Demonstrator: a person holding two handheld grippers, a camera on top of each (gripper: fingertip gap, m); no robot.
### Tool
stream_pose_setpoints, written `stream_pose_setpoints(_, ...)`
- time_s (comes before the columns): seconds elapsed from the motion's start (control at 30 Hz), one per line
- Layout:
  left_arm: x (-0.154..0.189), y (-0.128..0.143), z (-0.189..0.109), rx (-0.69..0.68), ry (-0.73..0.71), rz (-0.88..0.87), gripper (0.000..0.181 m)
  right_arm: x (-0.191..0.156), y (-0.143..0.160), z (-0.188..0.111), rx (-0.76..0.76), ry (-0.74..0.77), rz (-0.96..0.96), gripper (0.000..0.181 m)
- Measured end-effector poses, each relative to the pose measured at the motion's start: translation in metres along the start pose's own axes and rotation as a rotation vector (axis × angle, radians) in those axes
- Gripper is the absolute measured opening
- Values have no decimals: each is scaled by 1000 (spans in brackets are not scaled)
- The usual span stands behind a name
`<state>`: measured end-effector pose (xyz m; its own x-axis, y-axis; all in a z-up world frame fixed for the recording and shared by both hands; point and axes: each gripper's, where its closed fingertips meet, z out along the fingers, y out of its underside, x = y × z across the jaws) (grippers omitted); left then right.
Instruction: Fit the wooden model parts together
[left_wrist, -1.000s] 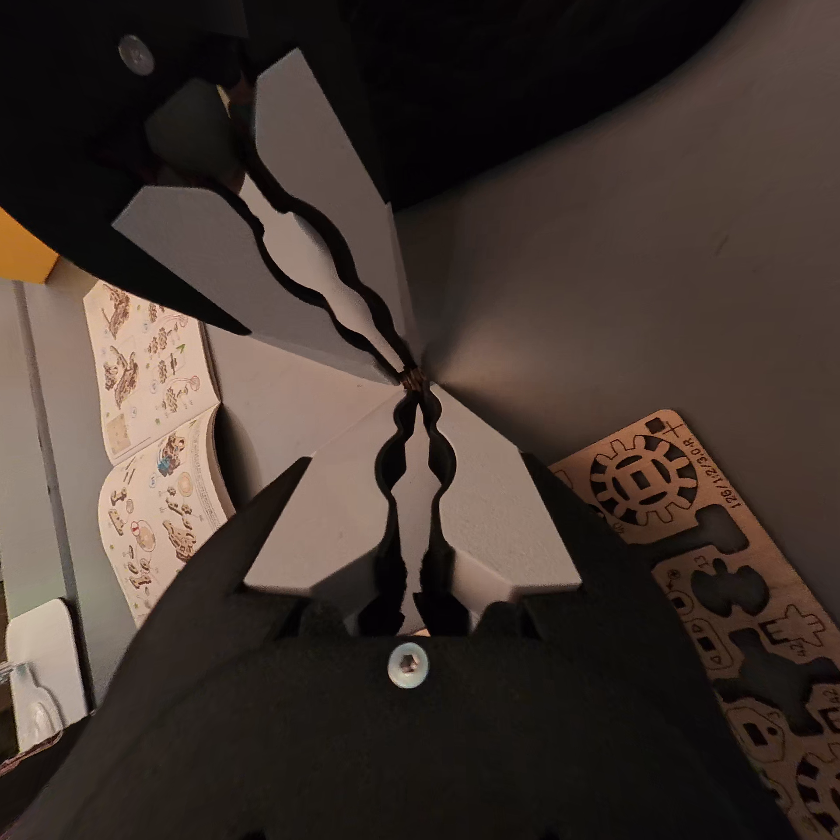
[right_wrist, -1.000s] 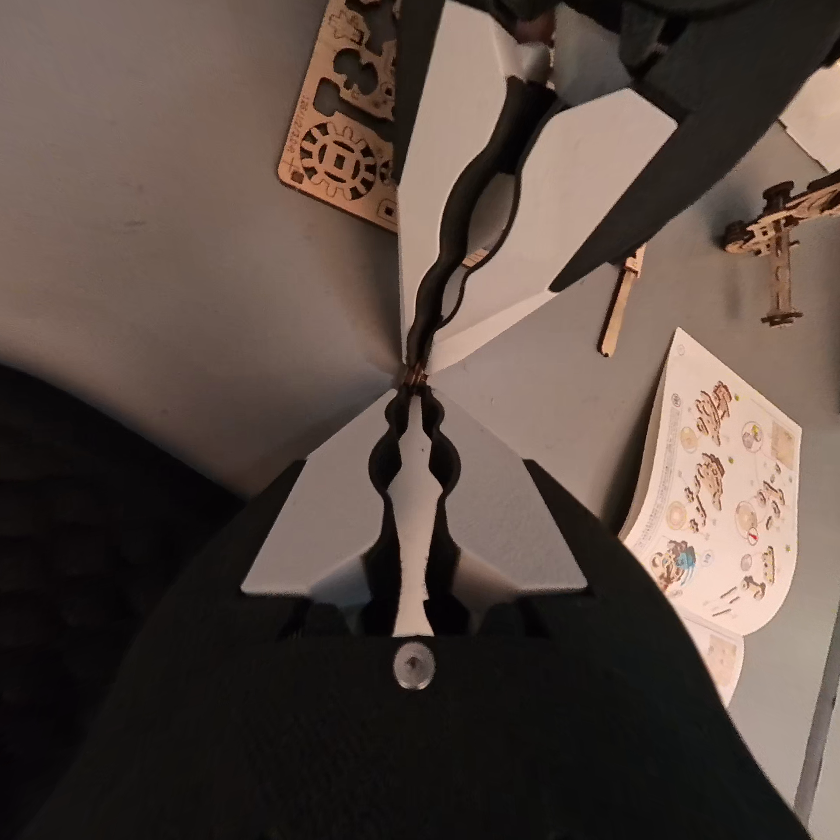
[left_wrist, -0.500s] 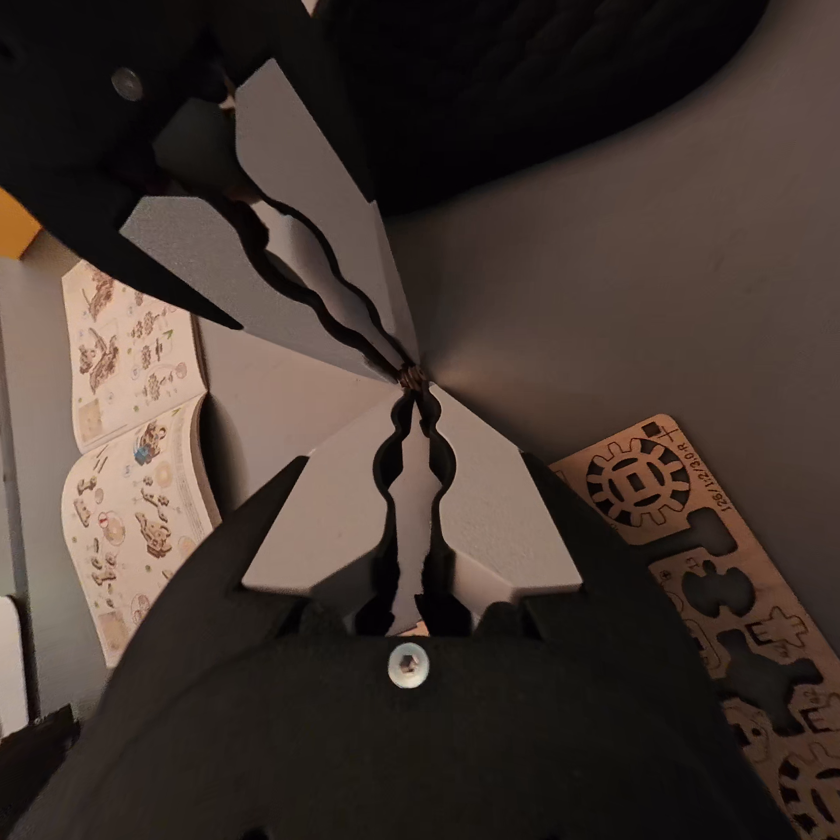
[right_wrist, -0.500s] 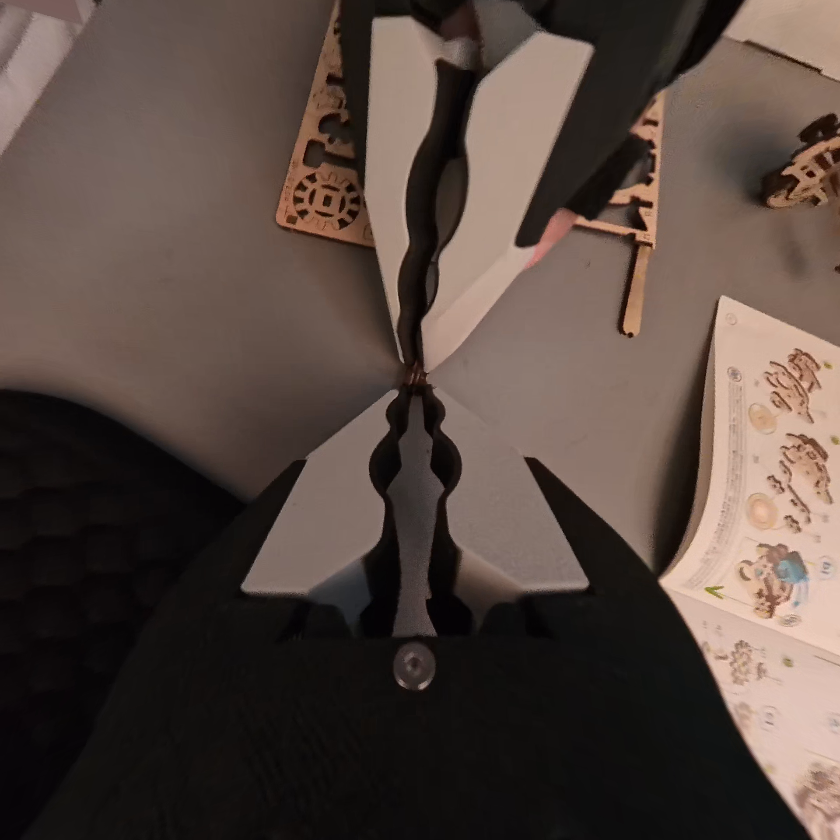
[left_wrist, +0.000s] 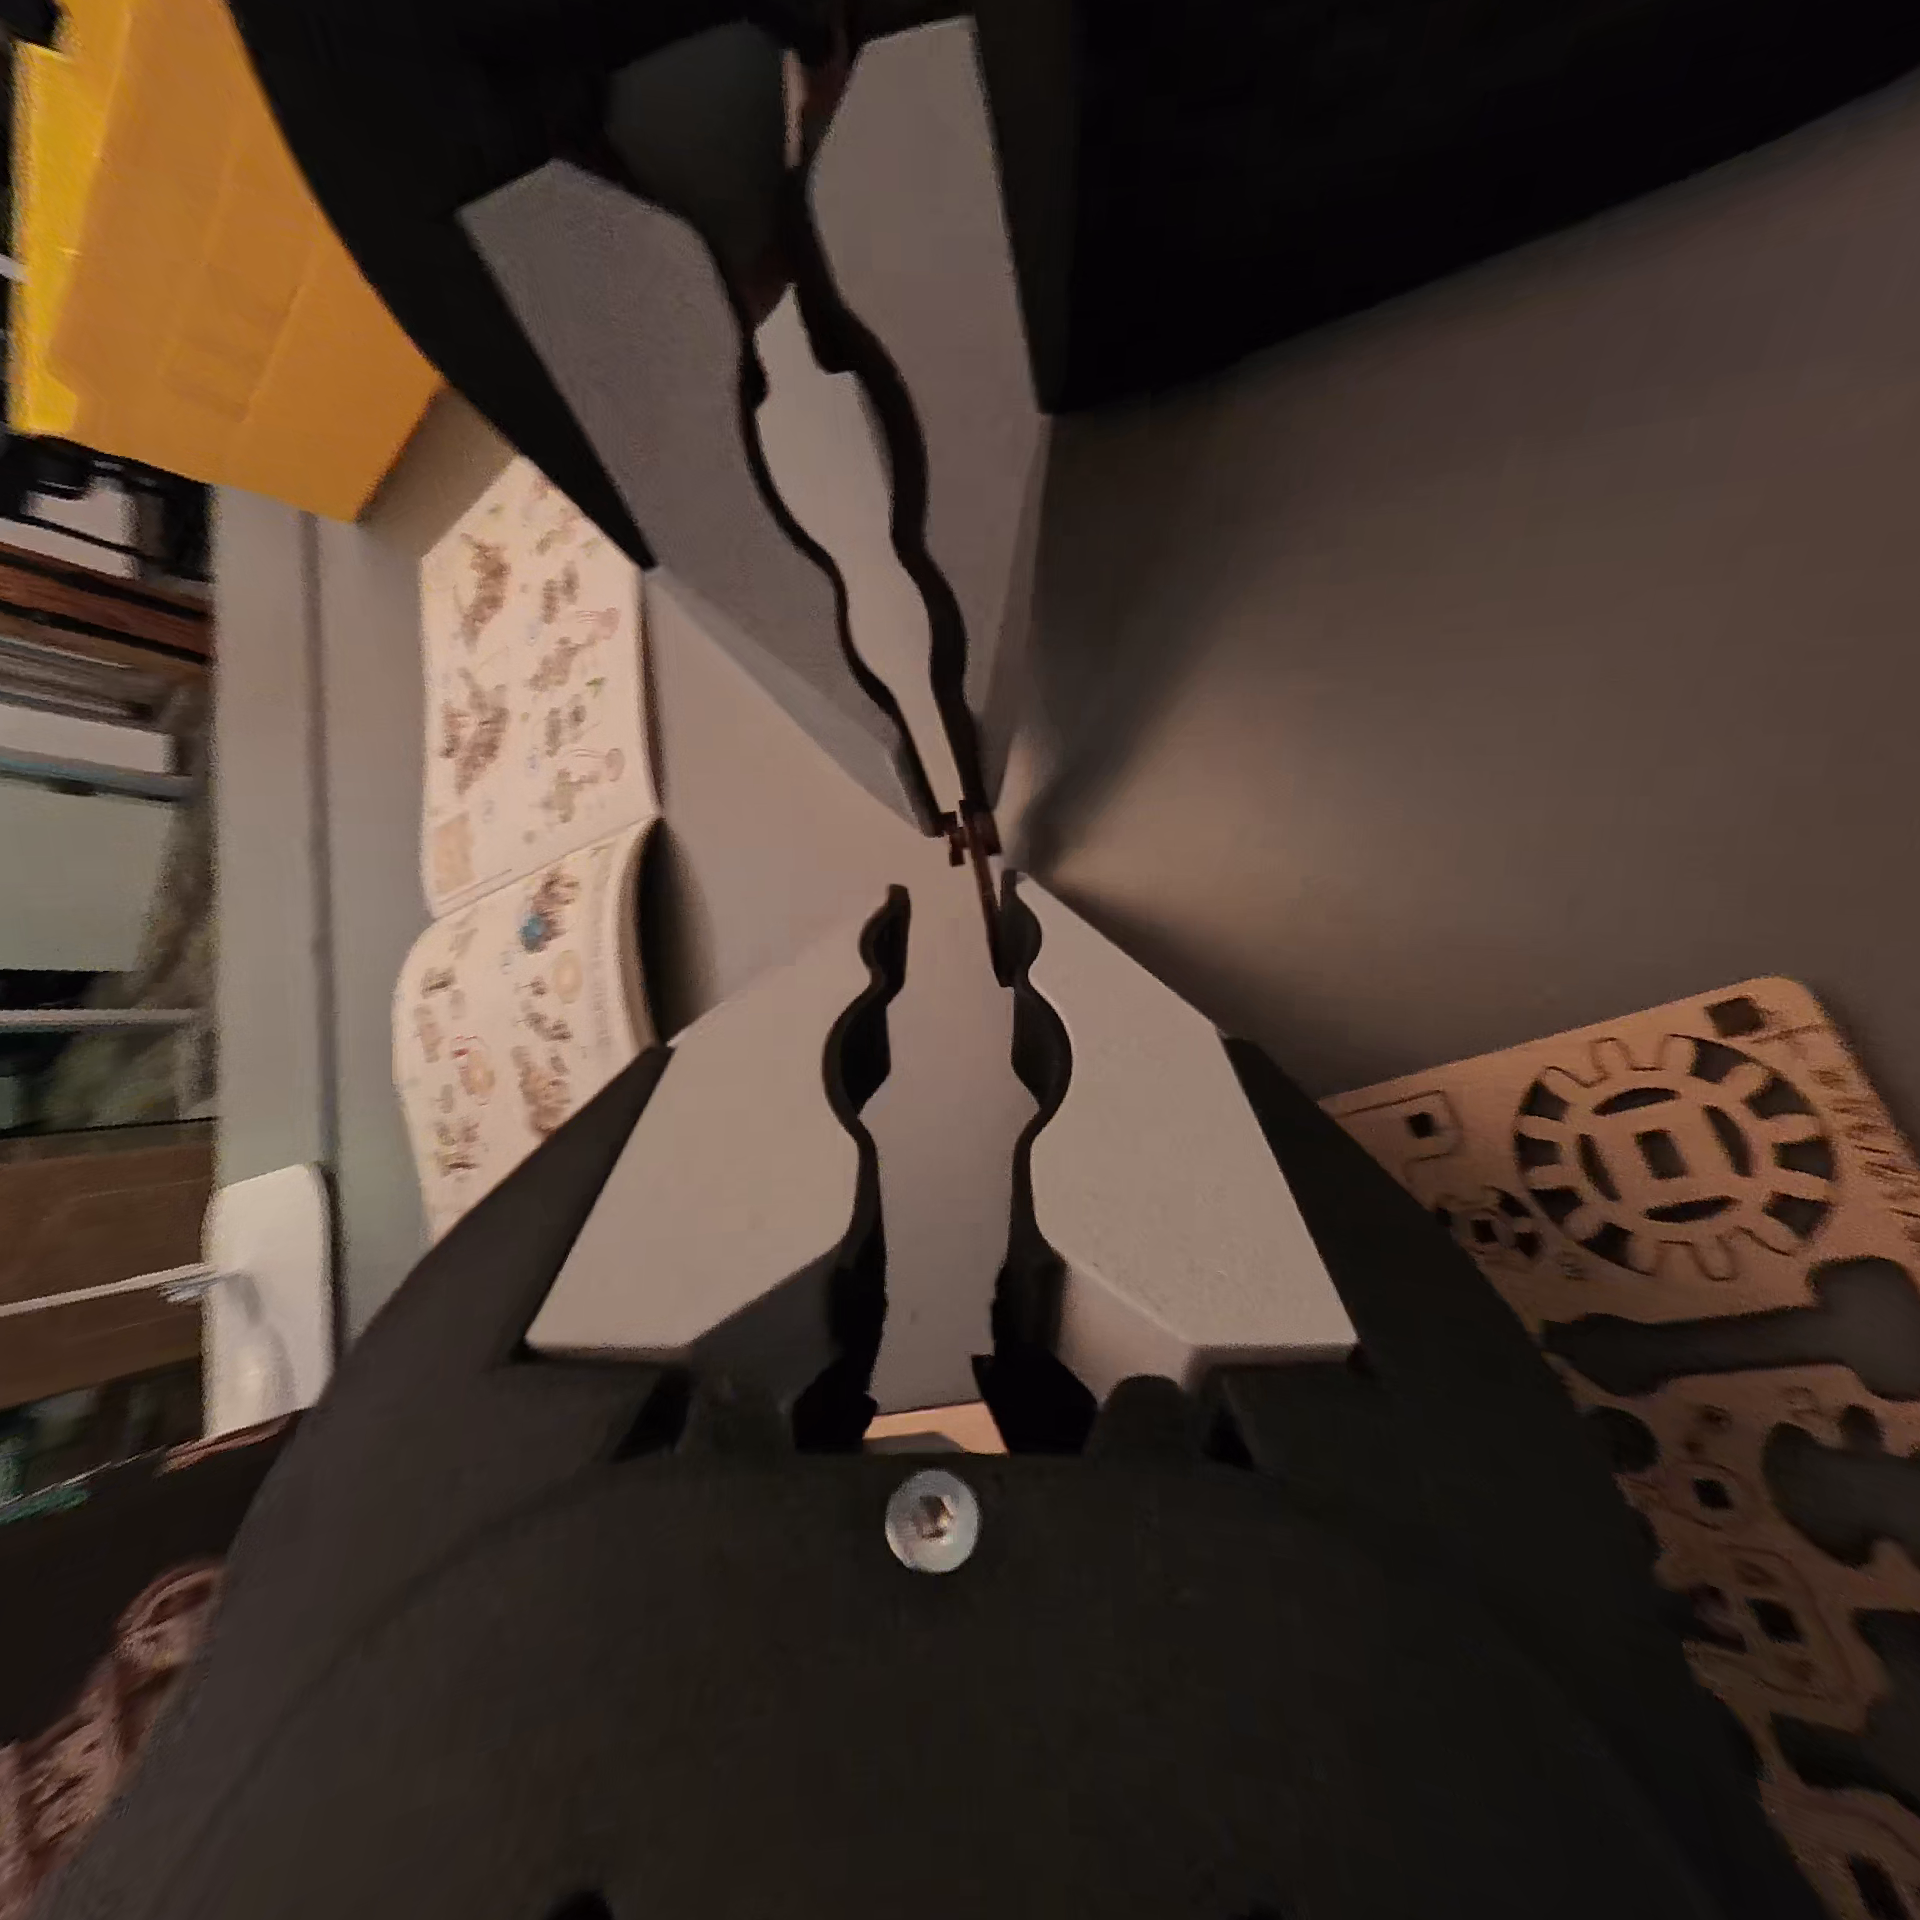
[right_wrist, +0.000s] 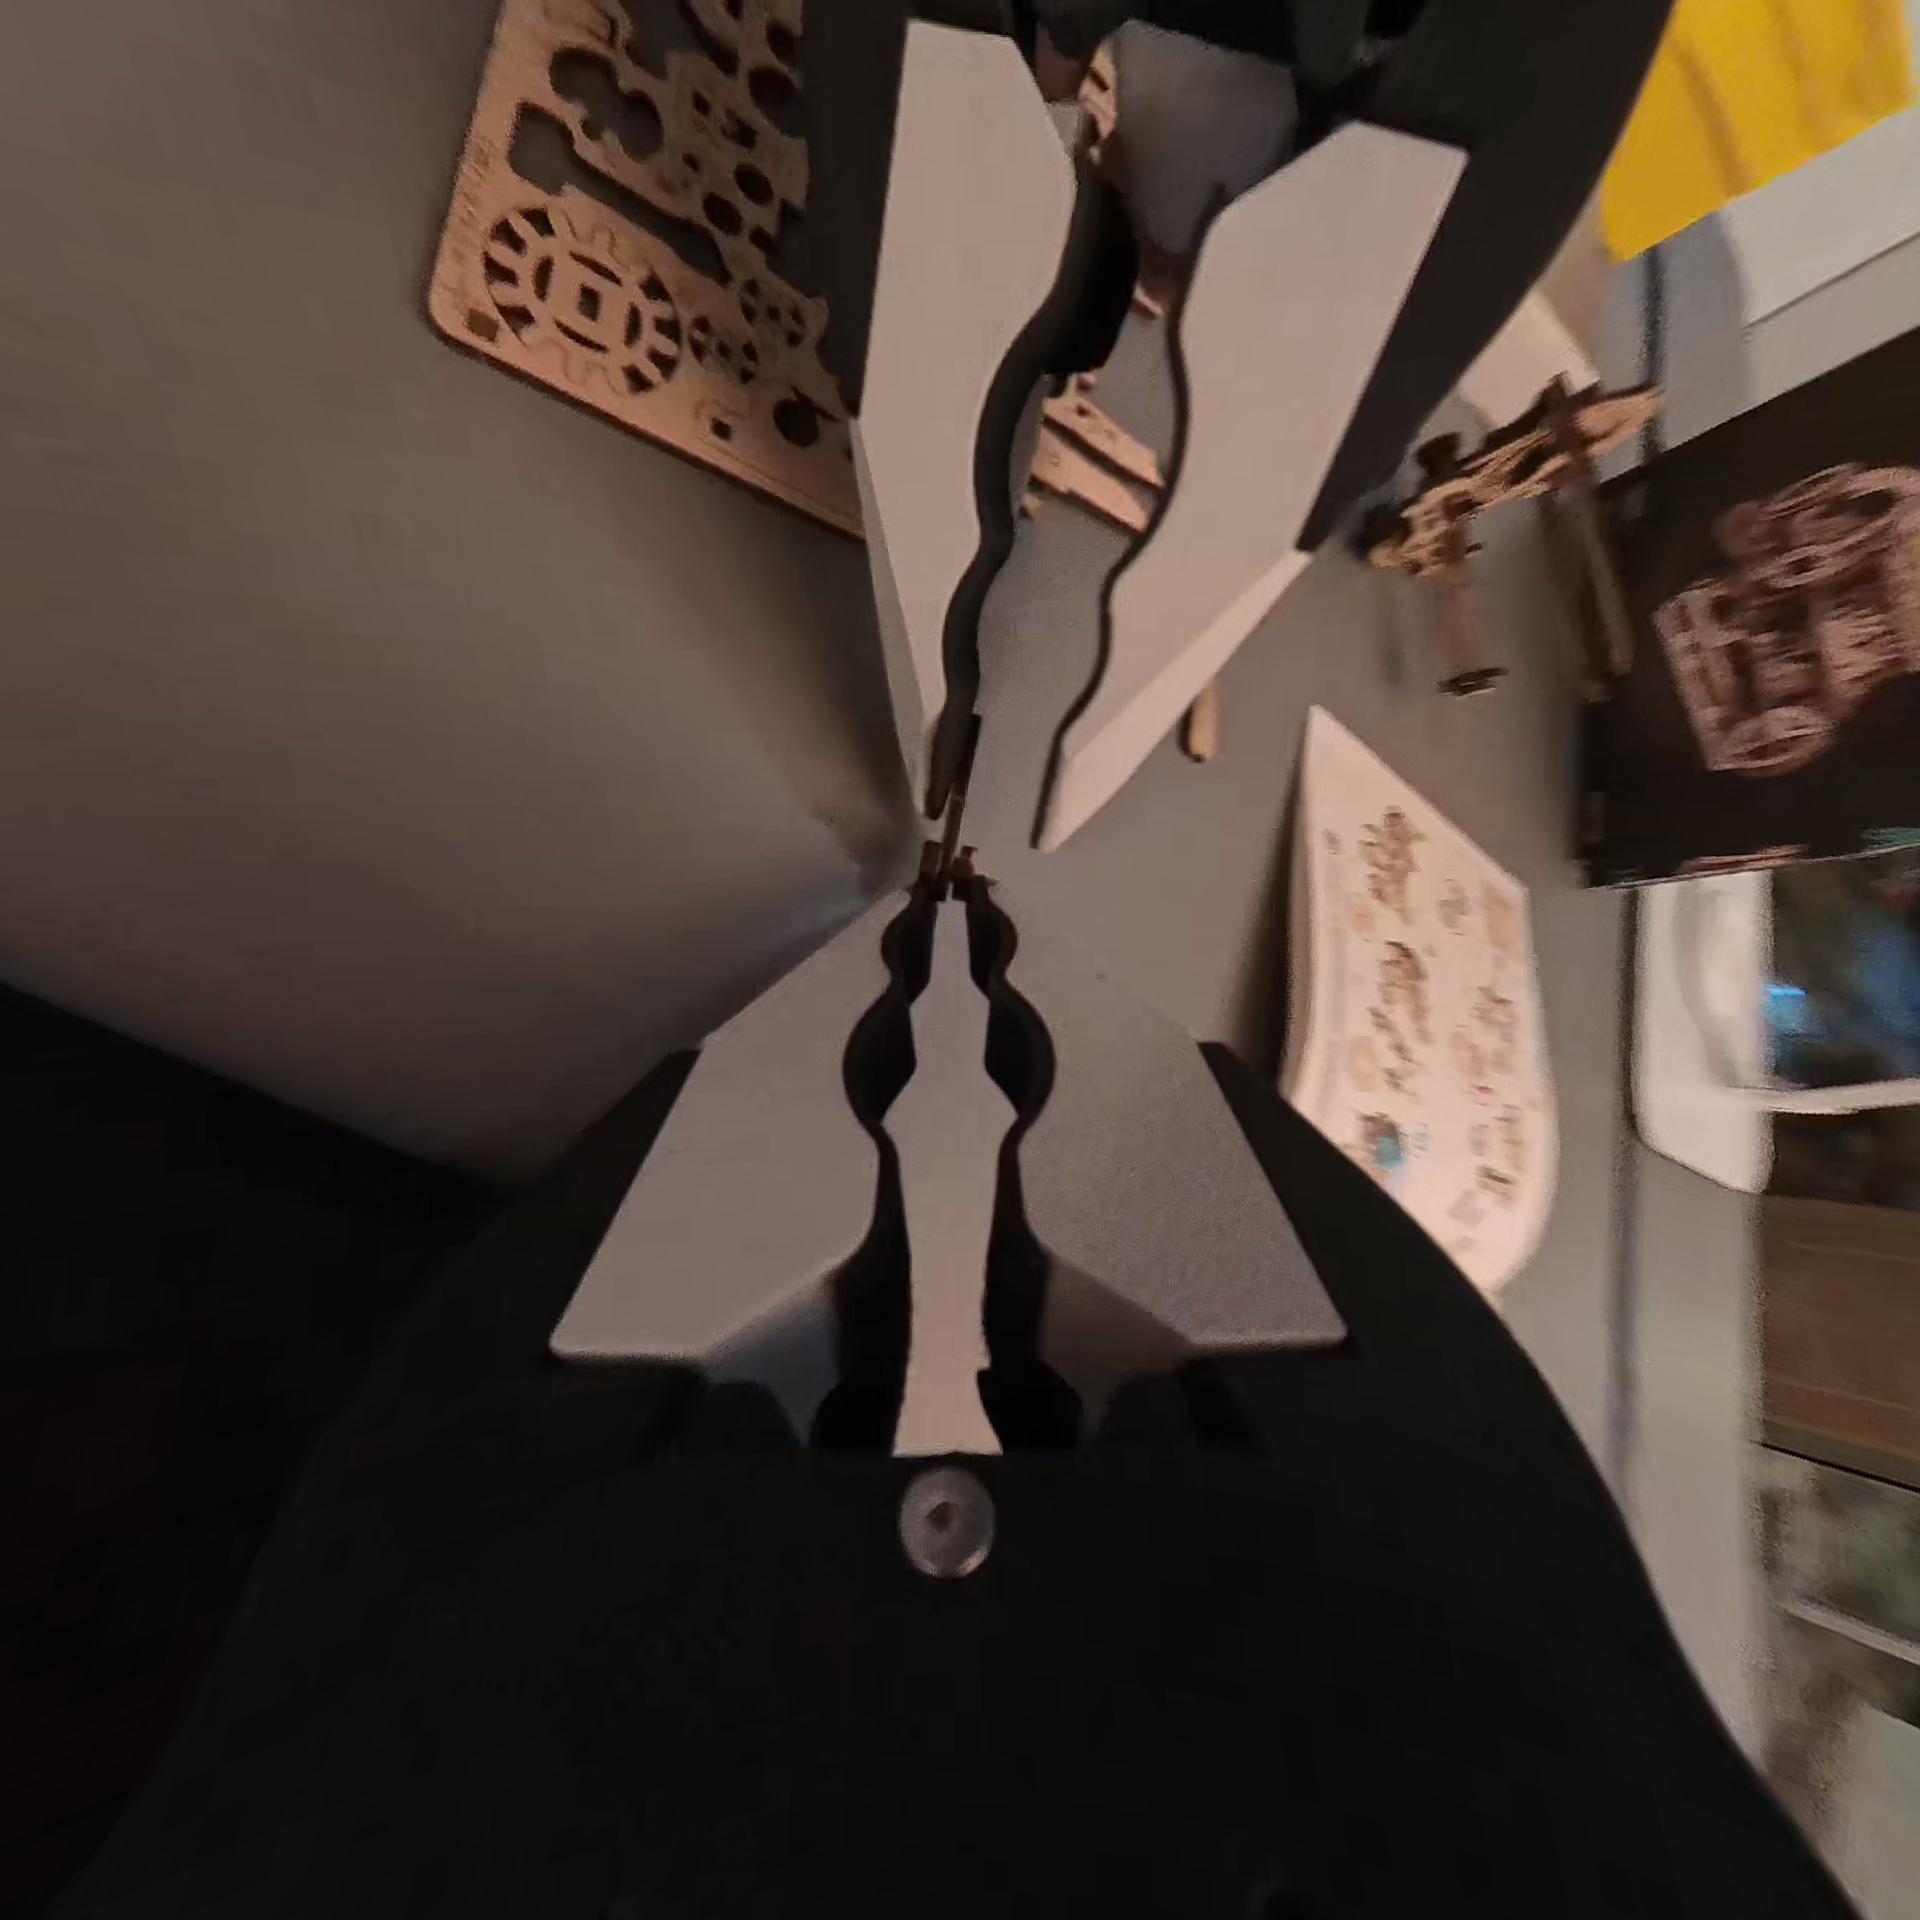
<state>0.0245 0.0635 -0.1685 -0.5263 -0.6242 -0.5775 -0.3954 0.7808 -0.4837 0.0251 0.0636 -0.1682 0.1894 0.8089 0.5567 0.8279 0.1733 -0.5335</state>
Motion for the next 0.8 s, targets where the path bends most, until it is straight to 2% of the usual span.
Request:
stream_pose_setpoints(0.03, -6, -1, -1, 5, -43, 22, 19, 4, -1, -3, -15, 43, -45, 5)
stream_pose_setpoints(0.13, -22, -5, -8, 22, -164, 84, 20, 17, -4, -11, -23, 154, -130, 5)
stream_pose_setpoints(0.33, -26, -3, -11, 22, -199, 118, 0, 28, -9, -18, 2, 239, -156, 5)
stream_pose_setpoints(0.4, -31, -4, -13, 8, -251, 190, 0, 30, -10, -20, 16, 253, -141, 7)
stream_pose_setpoints(0.53, -44, -12, -23, 20, -409, 333, 0, 39, -13, -28, 61, 287, -73, 26)
stream_pose_setpoints(0.63, -48, -23, -32, 86, -445, 316, 0, 47, -22, -37, 116, 341, -63, 34)
stream_pose_setpoints(0.8, -48, -36, -39, 177, -440, 253, 0, 54, -33, -41, 121, 428, -98, 26)
